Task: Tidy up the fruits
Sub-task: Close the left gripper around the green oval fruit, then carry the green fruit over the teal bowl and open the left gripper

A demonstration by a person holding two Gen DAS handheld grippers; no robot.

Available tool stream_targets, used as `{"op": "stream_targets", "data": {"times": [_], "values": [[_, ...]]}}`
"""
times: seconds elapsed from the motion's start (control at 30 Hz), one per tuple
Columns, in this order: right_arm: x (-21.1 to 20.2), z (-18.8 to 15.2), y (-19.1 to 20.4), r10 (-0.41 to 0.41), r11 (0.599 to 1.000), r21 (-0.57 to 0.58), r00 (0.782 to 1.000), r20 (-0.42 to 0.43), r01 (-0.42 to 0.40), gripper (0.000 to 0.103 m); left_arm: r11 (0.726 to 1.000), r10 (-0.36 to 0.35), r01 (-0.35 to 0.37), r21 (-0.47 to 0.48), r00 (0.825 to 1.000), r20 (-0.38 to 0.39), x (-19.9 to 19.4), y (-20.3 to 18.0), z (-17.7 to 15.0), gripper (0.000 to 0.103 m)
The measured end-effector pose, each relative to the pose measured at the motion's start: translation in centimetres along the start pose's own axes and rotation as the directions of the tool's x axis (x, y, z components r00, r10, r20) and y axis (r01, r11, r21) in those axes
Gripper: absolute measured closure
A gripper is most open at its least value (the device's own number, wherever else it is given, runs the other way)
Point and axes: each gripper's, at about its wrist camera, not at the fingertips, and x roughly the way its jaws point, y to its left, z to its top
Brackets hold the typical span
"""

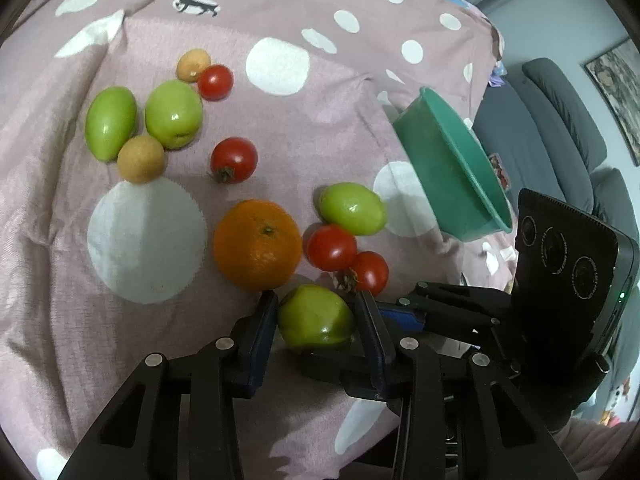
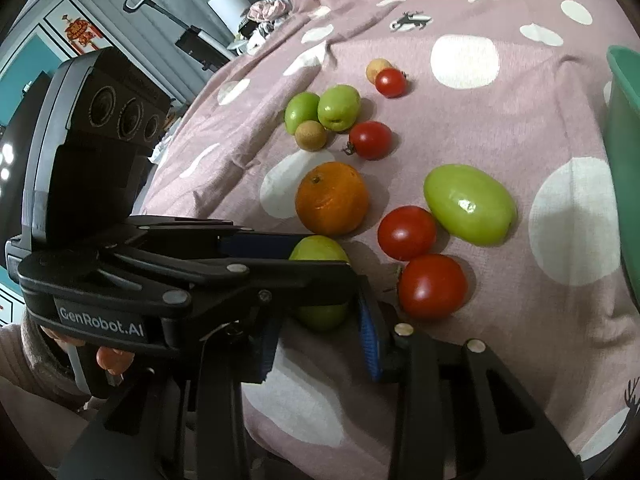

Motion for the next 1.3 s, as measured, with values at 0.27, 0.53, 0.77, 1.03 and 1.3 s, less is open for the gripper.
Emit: {"op": "stream_targets", "data": {"times": [0.27,0.53,0.77,1.03,1.3], "values": [[-4.8,0.9,0.1,-0.016,0.999,-0.027,0.989,0.147,0.02,0.068,0.993,-0.011,0.001,0.115,0.996,0.084,-2.1,-4.4,2.1,0.063],[-10.3,1.7,-2.7,-0.1,0.995,0.005,0.946,0.309,0.103,0.068,0.967,-0.054,0.025,0.253,0.992,0.11,-1.0,-10.5,6.3,0.063],[-14.4,1.0,-7.0,-0.179,0.983,0.11,0.9,0.397,0.147,0.068,0.935,-0.108,0.083,0.344,0.993,0.054,2.7,-15.3,9.7,0.063],[-15.1,-0.2,-11.0,-0.226,0.965,0.212,0.9,0.374,0.154,0.067,0.924,-0.092,0.098,0.369,0.995,-0.033,7.3,-17.3,10.6,0.063],[-14.4,-0.3,-12.1,-0.239,0.952,0.268,0.902,0.36,0.145,0.052,0.934,-0.059,0.063,0.352,0.998,-0.021,7.3,-16.9,10.3,0.03]]}}
